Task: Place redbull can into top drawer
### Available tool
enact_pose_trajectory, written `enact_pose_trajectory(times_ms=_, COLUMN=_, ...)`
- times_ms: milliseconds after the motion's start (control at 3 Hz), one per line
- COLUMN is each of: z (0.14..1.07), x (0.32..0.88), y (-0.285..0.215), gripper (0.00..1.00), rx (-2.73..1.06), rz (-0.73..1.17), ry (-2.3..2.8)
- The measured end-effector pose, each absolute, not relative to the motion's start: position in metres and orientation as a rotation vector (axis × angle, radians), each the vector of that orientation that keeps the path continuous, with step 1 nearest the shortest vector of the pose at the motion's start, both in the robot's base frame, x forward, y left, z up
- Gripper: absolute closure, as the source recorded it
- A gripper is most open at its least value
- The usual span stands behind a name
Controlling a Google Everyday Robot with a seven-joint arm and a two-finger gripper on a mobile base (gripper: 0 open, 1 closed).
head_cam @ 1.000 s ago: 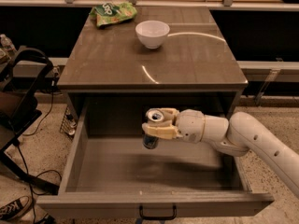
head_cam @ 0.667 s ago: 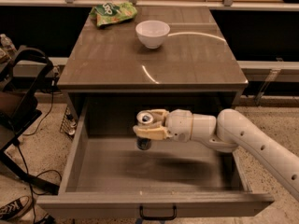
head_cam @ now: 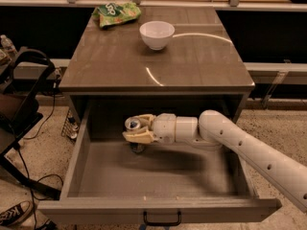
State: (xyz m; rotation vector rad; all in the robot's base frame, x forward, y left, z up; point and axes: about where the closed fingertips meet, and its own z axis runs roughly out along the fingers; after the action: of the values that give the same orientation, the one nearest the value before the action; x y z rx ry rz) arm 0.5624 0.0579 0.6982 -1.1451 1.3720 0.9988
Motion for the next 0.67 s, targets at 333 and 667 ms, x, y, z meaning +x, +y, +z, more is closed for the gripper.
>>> enact_pose_trajectory(times_ms=333, z=0.6842, x=0.5639, y=0.0616, gripper=1.0, rx=-1.129, rz=0.999, ry=1.373)
enact_pose_trajectory(times_ms=667, z=0.6847, x=0.5638, y=0.0624, gripper=0.74, rx=-1.129, rz=1.001, ry=1.373)
